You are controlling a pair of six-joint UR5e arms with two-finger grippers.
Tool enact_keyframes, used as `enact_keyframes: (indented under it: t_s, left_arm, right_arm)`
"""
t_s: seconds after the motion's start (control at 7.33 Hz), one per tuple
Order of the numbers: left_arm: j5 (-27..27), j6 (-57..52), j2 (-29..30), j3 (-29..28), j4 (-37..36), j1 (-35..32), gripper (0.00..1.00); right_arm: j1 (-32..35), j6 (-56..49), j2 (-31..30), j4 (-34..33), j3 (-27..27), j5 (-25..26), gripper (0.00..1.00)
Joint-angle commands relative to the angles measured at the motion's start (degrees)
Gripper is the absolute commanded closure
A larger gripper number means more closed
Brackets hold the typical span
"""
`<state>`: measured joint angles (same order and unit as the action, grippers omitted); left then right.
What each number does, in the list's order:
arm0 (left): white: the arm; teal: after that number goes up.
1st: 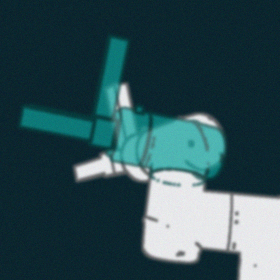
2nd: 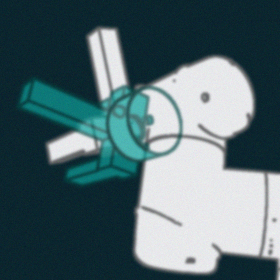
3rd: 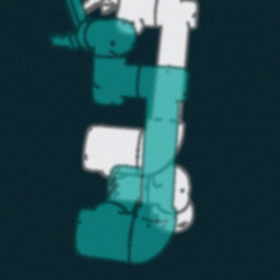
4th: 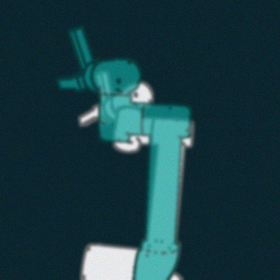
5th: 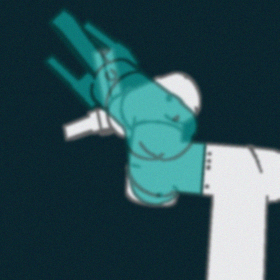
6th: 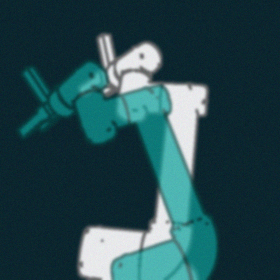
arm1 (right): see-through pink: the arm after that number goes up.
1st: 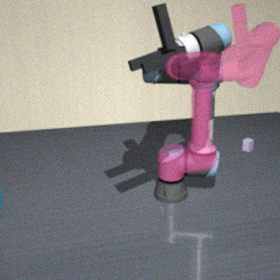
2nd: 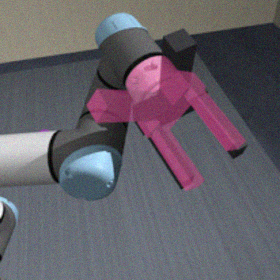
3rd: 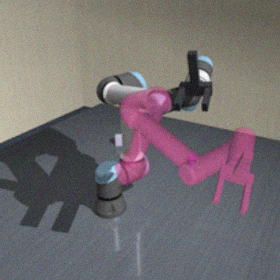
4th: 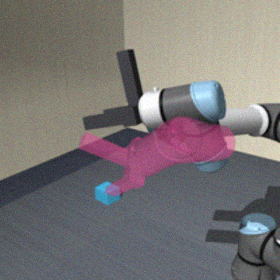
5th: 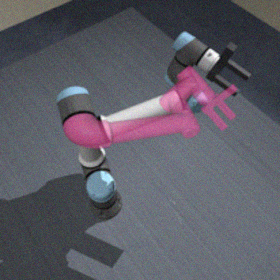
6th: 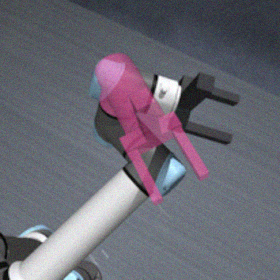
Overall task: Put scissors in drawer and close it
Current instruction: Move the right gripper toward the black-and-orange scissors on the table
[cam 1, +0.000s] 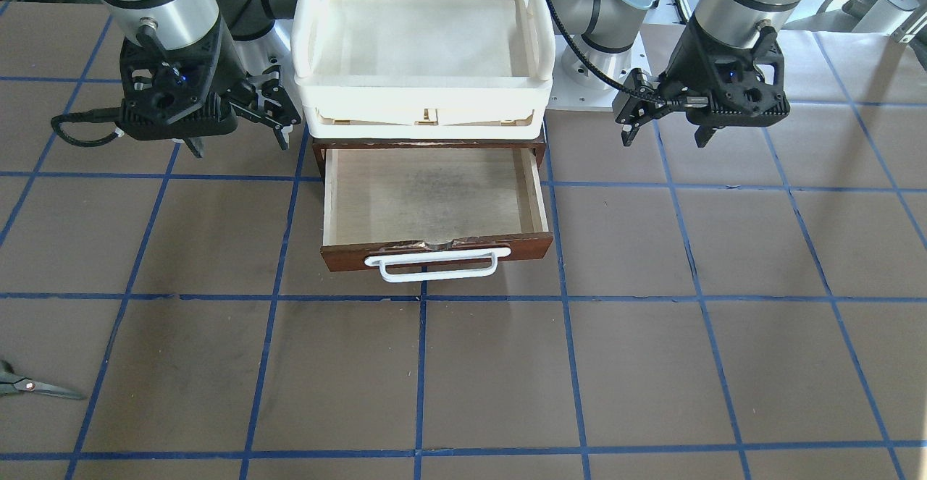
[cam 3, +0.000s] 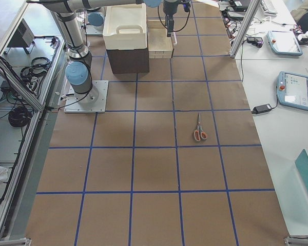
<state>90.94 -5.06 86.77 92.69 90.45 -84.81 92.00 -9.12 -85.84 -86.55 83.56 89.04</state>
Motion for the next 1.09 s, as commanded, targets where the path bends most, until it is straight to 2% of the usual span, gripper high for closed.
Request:
enact_keyframes:
  t_s: [0.0,0.14,0.27,0.41,0.55,0.82,0.95]
  left_arm:
    - [0.1,-0.1,0.0,-0.1,0.0,0.0,0.0]
    - [0.0,-0.1,0.0,0.0,0.0,0.0,0.0]
    - [0.0,-0.2,-0.1,-0.1,0.1,0.0,0.0]
    - [-0.1,0.1,0.0,-0.1,0.0,0.0,0.0]
    - [0.0,-0.2,-0.1,0.0,0.1,0.0,0.0]
    - [0.0,-0.2,-0.1,0.2,0.0,0.0,0.0]
    - [0.0,0.7,0.1,0.2,0.0,0.0,0.0]
  right_arm:
    - [-9.9,-27.8,2.8,-0.1,0.2,0.2,0.02]
    - [-14.6,-41.2,5.5,-2.5,0.5,1.0,0.02]
    - [-18.7,-53.9,8.9,-10.1,2.1,3.8,0.02]
    - [-22.0,-62.0,11.5,-14.0,3.2,3.4,0.02]
    - [-25.7,-63.4,14.6,-16.0,3.5,3.3,0.01]
    - [-29.9,-84.4,22.7,-26.4,3.6,3.4,0.01]
    - [-31.0,-93.4,24.9,-28.5,3.6,3.2,0.01]
